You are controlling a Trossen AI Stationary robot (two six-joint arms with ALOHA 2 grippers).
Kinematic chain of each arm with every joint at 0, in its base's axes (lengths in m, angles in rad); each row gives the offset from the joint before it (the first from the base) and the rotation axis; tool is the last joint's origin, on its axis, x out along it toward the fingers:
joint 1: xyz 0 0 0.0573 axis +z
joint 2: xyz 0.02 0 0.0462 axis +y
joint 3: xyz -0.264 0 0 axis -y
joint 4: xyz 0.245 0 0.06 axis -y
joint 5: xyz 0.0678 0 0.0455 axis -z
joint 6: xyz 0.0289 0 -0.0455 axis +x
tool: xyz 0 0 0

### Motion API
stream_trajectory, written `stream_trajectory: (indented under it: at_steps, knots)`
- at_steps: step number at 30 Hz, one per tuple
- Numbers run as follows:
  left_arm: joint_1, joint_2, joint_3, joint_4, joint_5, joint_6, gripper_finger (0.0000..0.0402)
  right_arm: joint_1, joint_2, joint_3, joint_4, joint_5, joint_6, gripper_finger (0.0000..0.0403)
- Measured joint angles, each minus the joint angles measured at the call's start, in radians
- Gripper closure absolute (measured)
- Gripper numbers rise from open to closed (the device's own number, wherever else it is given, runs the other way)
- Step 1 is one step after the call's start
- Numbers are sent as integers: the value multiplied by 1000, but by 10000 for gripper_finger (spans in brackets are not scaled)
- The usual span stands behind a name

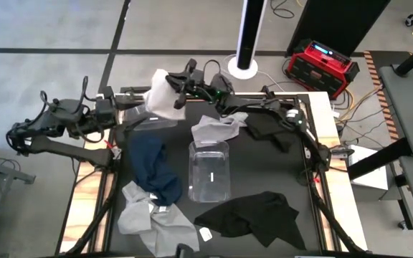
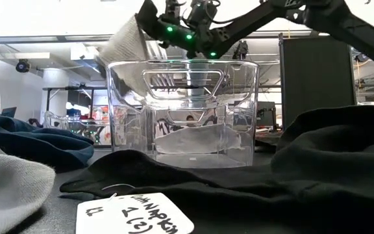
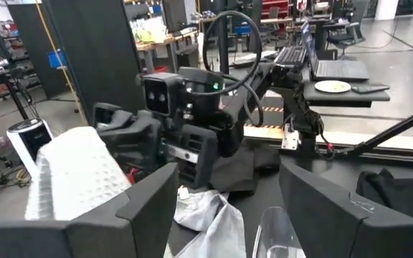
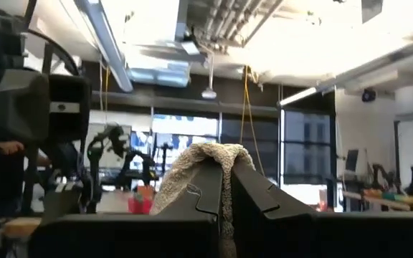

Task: Sort towels by color in basket
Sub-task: Put the white towel into the top transparent bin

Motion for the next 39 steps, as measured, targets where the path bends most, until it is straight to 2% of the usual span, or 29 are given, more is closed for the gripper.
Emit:
stream_trajectory:
  at_steps: [7,11,14,20,27,39]
  knots:
    - [0,-7,0,-5,0,6,174,-11,137,206,-35,16,60,394]
    - [0,-16,0,-15,0,6,174,-12,190,270,-41,109,-14,394]
    - [0,-24,0,-24,0,6,174,-12,220,300,-64,138,-67,394]
    - [0,-36,0,-36,0,7,174,-10,231,308,-108,187,-169,394]
    - [0,-40,-2,-36,0,21,174,-7,234,307,-185,186,-191,394]
    - [0,-39,-2,-40,0,22,174,21,234,307,-468,188,-221,394]
